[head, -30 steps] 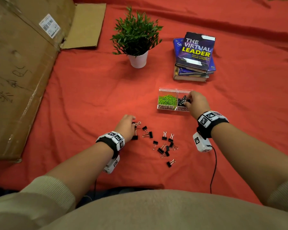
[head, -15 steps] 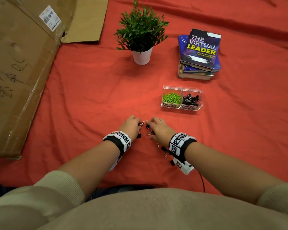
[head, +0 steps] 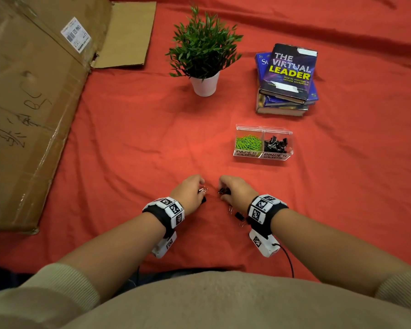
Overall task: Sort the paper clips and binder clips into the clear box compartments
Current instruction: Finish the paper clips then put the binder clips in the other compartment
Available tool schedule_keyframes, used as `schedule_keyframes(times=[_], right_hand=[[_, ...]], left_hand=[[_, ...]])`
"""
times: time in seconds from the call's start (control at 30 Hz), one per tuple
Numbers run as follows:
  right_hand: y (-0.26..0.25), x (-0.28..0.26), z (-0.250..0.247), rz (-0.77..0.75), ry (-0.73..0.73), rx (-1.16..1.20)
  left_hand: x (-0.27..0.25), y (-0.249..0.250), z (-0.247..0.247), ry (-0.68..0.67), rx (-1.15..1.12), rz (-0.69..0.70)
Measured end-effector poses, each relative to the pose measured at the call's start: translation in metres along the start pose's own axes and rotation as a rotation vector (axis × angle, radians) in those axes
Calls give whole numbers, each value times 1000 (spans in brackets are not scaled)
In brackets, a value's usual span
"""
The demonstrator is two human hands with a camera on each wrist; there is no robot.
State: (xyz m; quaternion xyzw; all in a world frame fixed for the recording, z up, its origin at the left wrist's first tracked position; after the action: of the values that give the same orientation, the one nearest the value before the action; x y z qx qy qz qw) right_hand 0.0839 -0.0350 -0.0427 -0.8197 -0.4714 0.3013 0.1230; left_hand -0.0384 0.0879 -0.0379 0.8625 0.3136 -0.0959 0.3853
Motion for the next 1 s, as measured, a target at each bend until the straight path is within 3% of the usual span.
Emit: schedule_keyframes(times=[0.13,0.43,0.67,0.9,1.0], right_hand=[[12,-3,-28,116,110,105],[86,5,-126,365,505,137],[110,17,-128,331,389,-99],[96,-7,-107,137,539,-167],[74,-26,-64,-10,239,-190]], left_hand=[[-3,-3,7,-120,147,1],[-6,8,11,-176,246,15],[-5,12,13,-184,285,30],[0,18,12,-144,189,19],[12,34,8,-106,76,36]])
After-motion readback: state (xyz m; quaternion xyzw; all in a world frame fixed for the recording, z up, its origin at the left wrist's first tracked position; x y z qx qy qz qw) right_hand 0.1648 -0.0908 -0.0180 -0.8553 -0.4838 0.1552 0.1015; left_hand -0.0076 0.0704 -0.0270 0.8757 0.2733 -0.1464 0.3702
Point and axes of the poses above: each hand's wrist, its own x-axis towards the middle knuckle, its own z-axis out of the palm, y = z × x, the point moved 2 cm from there along x, towards the middle knuckle, and after that the axes turned 10 degrees about -x, right-handed, at the moved point
